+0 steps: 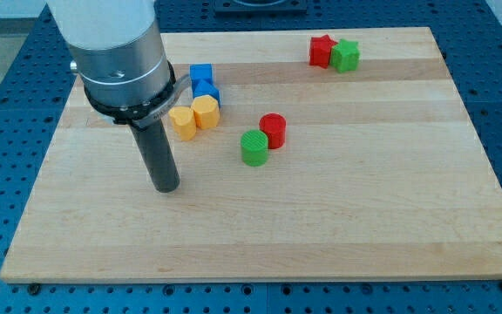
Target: Separate red circle from green circle
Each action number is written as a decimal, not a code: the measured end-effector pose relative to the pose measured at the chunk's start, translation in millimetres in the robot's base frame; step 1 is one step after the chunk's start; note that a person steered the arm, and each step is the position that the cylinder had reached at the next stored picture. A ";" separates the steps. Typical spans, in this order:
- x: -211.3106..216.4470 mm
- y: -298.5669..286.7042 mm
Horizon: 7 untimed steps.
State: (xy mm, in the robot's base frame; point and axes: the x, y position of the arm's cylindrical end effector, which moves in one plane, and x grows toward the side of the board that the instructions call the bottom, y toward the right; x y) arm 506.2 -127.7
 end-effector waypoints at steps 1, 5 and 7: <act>6.7 -3.7; 16.7 -21.1; 26.2 -15.7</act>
State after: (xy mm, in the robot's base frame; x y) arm 532.4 -143.4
